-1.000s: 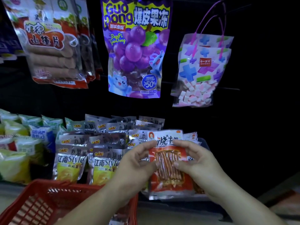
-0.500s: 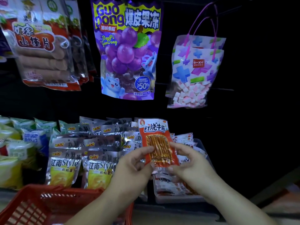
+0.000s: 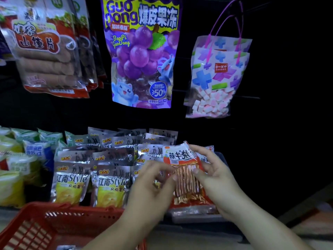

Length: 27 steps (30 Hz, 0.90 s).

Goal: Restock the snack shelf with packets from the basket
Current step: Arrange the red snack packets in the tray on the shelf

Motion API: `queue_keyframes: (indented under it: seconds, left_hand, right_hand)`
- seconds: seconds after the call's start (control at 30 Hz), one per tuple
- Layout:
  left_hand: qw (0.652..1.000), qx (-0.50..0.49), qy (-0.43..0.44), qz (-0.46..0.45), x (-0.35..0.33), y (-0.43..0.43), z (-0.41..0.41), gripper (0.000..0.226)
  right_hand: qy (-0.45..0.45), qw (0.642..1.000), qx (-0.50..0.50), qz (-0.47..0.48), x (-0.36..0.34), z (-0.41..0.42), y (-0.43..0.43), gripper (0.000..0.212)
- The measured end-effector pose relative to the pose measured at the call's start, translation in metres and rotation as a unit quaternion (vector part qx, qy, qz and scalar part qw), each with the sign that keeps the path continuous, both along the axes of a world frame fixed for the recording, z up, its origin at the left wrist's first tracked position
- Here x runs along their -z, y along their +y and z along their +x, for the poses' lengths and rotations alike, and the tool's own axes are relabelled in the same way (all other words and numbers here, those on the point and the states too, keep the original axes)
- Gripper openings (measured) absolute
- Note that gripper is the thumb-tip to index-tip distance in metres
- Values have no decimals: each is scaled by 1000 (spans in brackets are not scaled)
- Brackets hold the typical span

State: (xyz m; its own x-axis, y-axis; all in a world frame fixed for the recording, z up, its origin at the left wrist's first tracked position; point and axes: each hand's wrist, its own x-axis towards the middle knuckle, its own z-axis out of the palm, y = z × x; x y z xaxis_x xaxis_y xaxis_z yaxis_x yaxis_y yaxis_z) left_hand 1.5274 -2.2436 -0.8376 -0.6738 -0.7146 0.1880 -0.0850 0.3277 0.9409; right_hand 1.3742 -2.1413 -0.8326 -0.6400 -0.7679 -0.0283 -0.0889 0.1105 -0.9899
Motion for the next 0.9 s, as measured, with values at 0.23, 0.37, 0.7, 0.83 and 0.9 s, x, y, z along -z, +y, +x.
queue_keyframes:
  seconds: [0.23, 0.37, 0.7, 0.83, 0.9]
  left_hand:
    - [981, 43, 26, 185, -9, -9, -2, 35]
    - [986, 13, 30, 161, -4, -10, -4, 56]
    - [997, -57, -36, -37, 10, -13, -6, 53]
    - [997, 62, -35, -23, 5, 5, -11, 51]
    - [993, 101, -51, -26, 9, 10, -12, 70]
  right_hand:
    - [35, 997, -66, 4, 2, 1, 3, 73]
    - [77, 997, -19, 2, 3, 4, -1, 72]
    - [74, 996, 54, 4, 3, 8, -5, 45]
    - [29, 996, 80, -6, 3, 6, -8, 46]
    - [12, 998, 67, -8, 1, 6, -9, 46]
